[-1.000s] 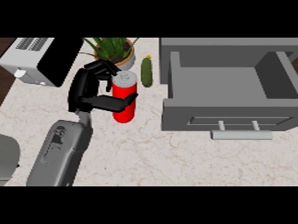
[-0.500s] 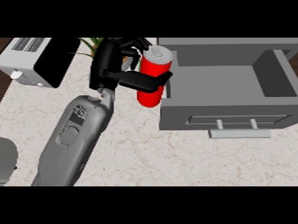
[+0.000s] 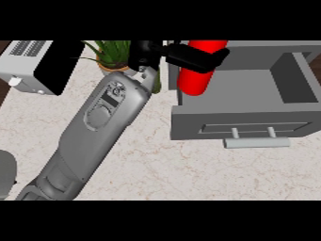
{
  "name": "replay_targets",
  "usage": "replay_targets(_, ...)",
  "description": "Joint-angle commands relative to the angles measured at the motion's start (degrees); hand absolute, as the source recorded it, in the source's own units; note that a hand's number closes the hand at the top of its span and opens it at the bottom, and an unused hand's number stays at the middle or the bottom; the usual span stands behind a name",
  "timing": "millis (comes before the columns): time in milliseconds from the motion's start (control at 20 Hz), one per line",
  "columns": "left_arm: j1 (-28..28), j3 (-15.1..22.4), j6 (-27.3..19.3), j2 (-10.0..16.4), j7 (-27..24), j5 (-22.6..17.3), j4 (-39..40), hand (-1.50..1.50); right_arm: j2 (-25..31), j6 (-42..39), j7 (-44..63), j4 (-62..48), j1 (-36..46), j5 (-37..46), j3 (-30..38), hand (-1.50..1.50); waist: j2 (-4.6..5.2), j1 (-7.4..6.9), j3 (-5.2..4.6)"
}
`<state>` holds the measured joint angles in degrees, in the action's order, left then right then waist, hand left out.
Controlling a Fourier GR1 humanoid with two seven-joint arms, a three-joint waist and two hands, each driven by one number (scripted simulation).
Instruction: Pick up the can, place it into the drawer and close the drawer
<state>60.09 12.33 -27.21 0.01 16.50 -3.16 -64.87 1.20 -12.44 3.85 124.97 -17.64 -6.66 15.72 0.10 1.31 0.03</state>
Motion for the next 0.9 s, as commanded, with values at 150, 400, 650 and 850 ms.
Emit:
replay_targets(150,14.73,0.35,-3.53,-0.01,-0.56,-4.55,13.77,1.5,-0.45,2.92,3.25,0.06,5.28,2.85,-2.45,-1.5,0.3,0.51,0.01)
replay_targets(400,17.96,1.48,-3.68,-0.01,-3.16,-7.94,21.18,1.5,-0.65,-0.25,2.24,2.35,-0.85,-1.2,-0.64,-1.5,0.2,1.09,0.02)
replay_targets(650,22.88,1.65,-3.56,-0.01,-6.47,-11.29,29.2,1.5,-1.01,0.09,1.21,1.12,0.41,1.45,-1.96,-1.5,0.47,1.99,0.05)
replay_targets(850,26.09,5.13,-5.83,-0.01,-6.68,-14.13,32.73,1.5,2.24,1.12,4.8,-2.01,6.95,0.58,-0.07,-1.5,0.69,2.22,0.07)
